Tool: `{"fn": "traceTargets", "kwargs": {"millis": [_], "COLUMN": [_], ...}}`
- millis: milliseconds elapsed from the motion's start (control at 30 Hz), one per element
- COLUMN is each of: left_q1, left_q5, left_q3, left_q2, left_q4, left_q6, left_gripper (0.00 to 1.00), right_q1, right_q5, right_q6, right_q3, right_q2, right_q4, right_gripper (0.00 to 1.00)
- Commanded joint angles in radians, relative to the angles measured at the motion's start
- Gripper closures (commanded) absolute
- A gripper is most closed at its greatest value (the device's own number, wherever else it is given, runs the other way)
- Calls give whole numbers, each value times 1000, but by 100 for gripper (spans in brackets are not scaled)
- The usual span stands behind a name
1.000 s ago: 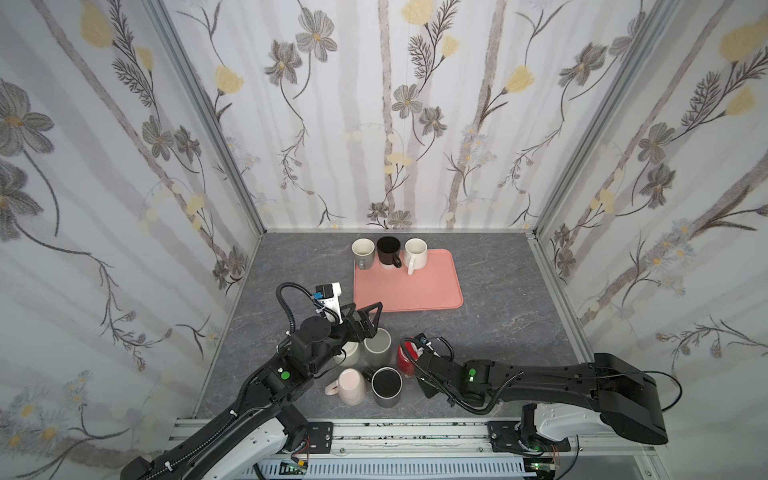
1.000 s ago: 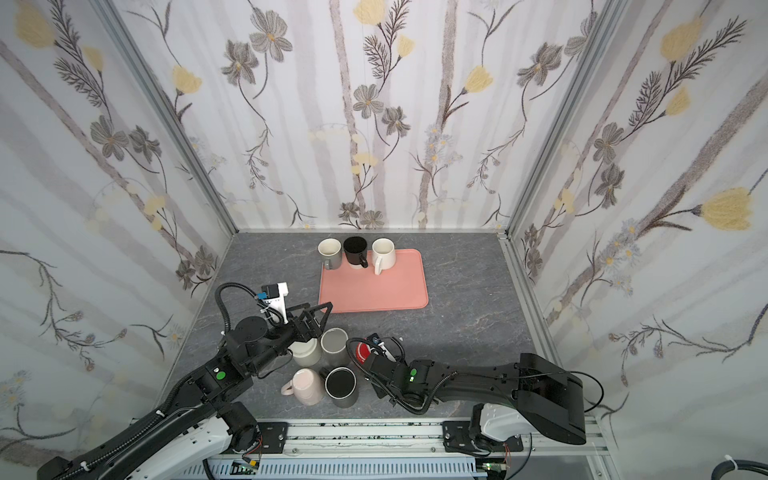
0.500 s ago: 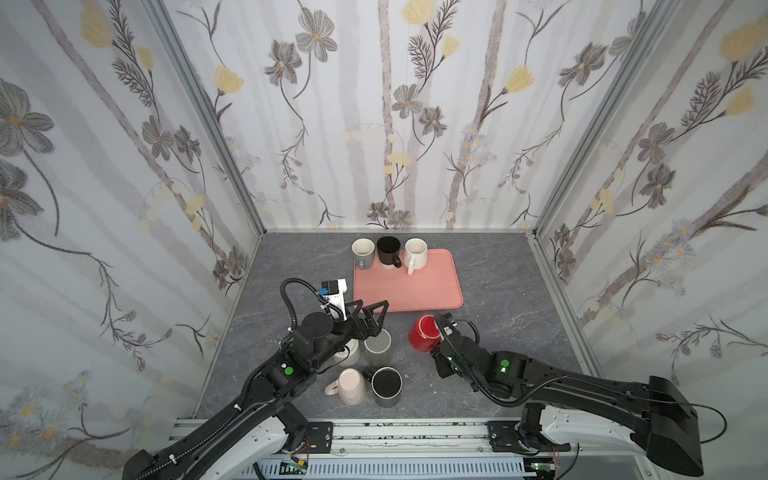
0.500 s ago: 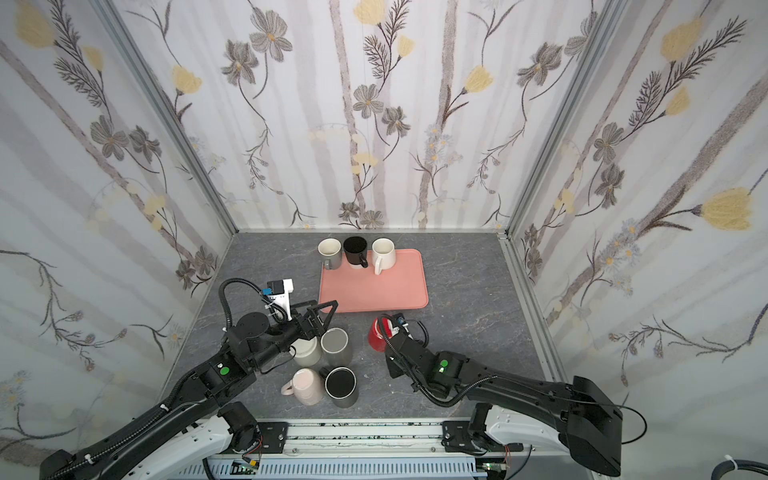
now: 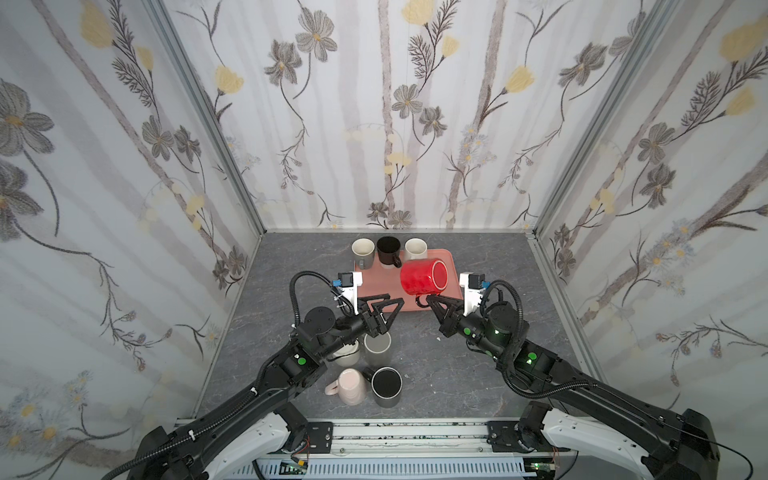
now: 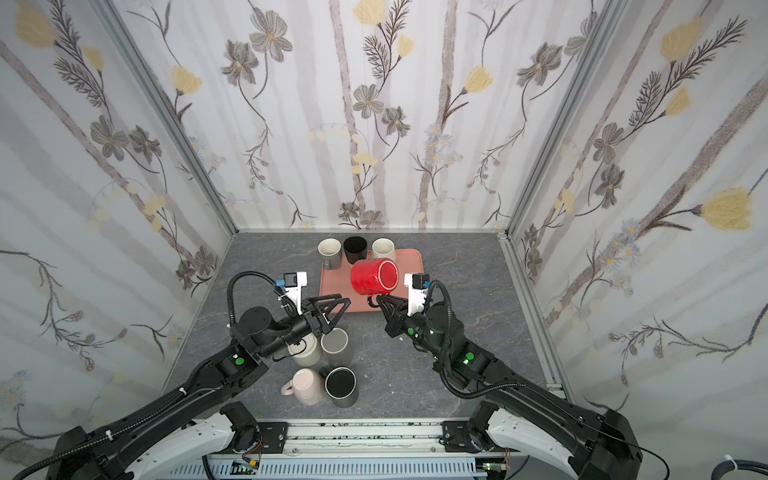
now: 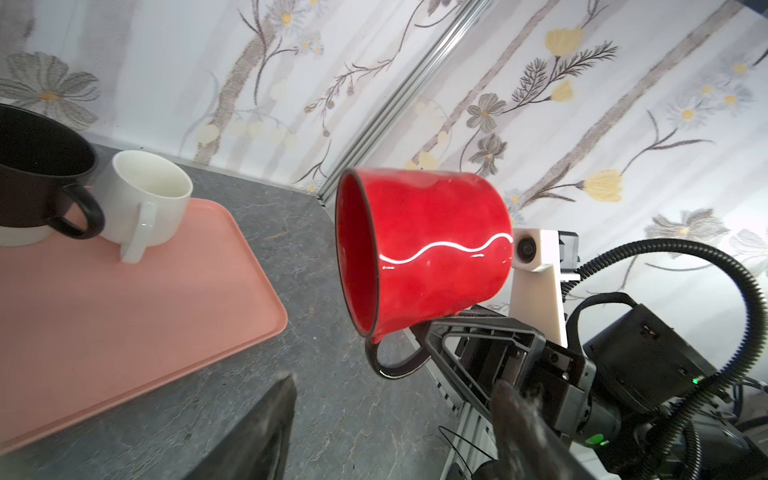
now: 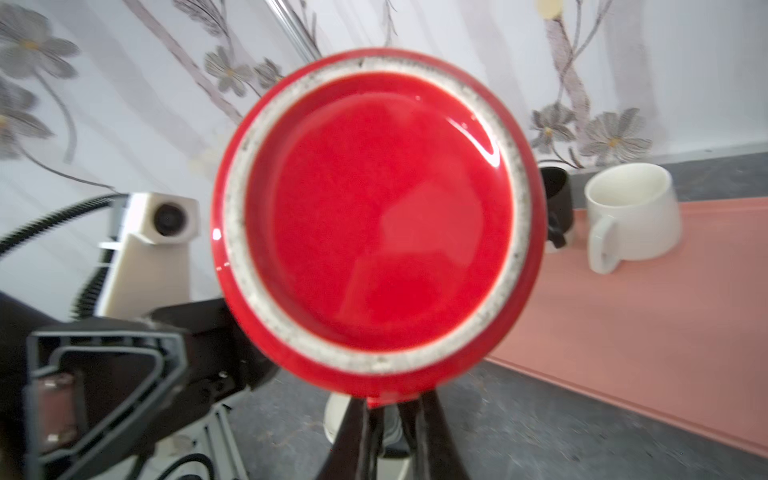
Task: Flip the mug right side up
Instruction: 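Raise the red mug and grasp it with the left gripper, rotating it upright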
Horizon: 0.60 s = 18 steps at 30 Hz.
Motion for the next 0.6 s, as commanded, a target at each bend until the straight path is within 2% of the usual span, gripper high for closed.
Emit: {"fn": "traceTargets", "kwargs": {"millis": [0,67,233,367,567], "left_q1": [-10,-28,-56,-56,-57], "left_q5": [49,57,44,30,16], "left_q3": [-5,2,8,12,21], "left_q2": [7,13,21,19,6], "left_q4": [154,173,194,213,235], "left_q6": [-27,-17,5,14,40], "left_gripper": [35,36,47,56,63], "right_q1": [0,-1,4,17,46], "right_q5": [-87,-117,-190,-214,-230], "right_q6": [81,110,170,194,216], "right_q3": [-4,-3,-14,-20,-40], "right_q2": [19,36,70,83,103], "right_q4": [321,373,502,538,565], "right_gripper": [100,100,100,100,100]}}
